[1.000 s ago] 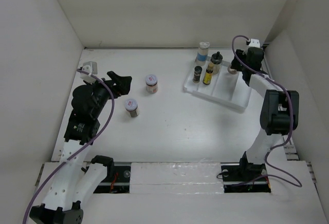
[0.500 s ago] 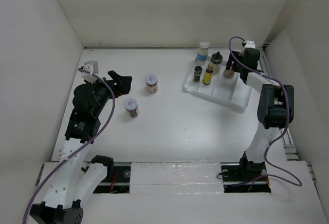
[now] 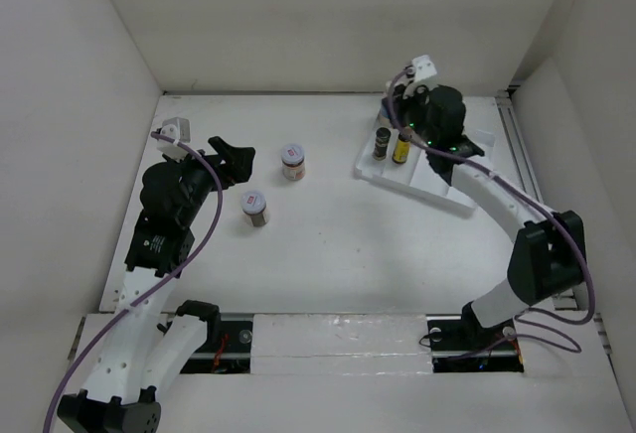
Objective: Organize the condiment bottles
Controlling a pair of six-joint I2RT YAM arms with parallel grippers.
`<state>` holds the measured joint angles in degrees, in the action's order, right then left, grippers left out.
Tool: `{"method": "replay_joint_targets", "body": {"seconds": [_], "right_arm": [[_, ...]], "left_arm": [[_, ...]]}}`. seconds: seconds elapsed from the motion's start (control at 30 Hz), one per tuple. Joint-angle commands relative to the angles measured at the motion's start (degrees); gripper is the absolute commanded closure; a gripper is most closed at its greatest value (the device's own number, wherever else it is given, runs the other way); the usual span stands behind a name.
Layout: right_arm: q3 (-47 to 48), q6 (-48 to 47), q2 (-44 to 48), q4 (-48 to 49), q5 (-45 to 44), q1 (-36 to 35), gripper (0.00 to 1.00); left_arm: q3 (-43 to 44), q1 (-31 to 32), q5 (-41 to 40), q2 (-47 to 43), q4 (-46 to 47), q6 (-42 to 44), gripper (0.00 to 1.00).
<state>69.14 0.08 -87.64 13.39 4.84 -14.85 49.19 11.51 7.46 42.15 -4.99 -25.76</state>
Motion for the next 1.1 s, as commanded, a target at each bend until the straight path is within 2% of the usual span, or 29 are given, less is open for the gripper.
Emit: {"method": "replay_joint_targets", "body": {"seconds": [0.0, 0.07, 0.1, 0.2, 0.33, 0.43, 0.57, 0.73, 0.87, 0.9, 0.97, 1.0, 1.03, 1.07], "right_arm": [[1.7, -2.9, -4.7, 1.3, 8.7, -7.7, 0.84], [3.5, -2.9, -7.8, 1.3, 12.1, -12.6, 0.63], [5.9, -3.7, -11.2, 0.1, 12.1, -14.0, 0.42], [11.2, -4.3, -16.1, -4.4, 11.3, -17.6, 0.17], [16.4, -6.7, -22.7, -8.2, 12.4, -20.7, 0.0], [20.4, -9.1, -26.6, -11.5, 11.6, -23.2, 0.0], [25.4, -11.4, -32.0, -14.1, 5.4, -25.9, 0.0], [32.0, -11.4, -37.8, -14.1, 5.2, -25.9, 0.0], [35.5, -10.8, -40.7, -14.6, 5.7, -25.9, 0.19], [36.1, -10.2, -41.4, -14.6, 5.7, -25.9, 0.34], [36.1, -10.2, -41.4, -14.6, 4.3, -26.5, 0.32], [36.1, -10.2, -40.9, -14.6, 4.3, -26.5, 0.29], [37.0, -10.2, -40.9, -14.6, 3.8, -26.5, 0.2], [37.5, -10.2, -41.6, -14.6, 3.8, -26.5, 0.17]], "left_arm": [[0.7, -0.3, -0.2, -0.9, 2.2, 0.8, 0.12], [0.7, -0.3, -0.2, -1.5, 2.2, 0.8, 0.13], [0.7, -0.3, -0.2, -2.0, 2.2, 0.8, 0.13], [0.7, -0.3, -1.3, -2.0, 2.2, 0.8, 0.13], [0.2, -0.3, -1.3, -2.5, 1.7, 0.8, 0.13], [0.2, -0.3, -1.3, -2.0, 1.7, 0.8, 0.13], [0.2, -0.3, -0.8, -2.0, 1.7, 0.8, 0.13], [0.2, -0.3, -0.2, -2.0, 2.2, 0.8, 0.12], [0.2, -0.3, -0.7, -2.0, 2.2, 0.8, 0.12], [0.2, -0.3, -0.7, -2.0, 2.2, 0.8, 0.12], [0.2, -0.3, -0.7, -2.0, 2.2, 0.8, 0.12], [0.2, -0.3, -0.7, -2.0, 2.2, 0.8, 0.12], [0.2, -0.3, 0.0, -1.5, 2.2, 0.8, 0.12], [0.2, -0.3, 0.0, -1.5, 2.2, 0.8, 0.12]]}}
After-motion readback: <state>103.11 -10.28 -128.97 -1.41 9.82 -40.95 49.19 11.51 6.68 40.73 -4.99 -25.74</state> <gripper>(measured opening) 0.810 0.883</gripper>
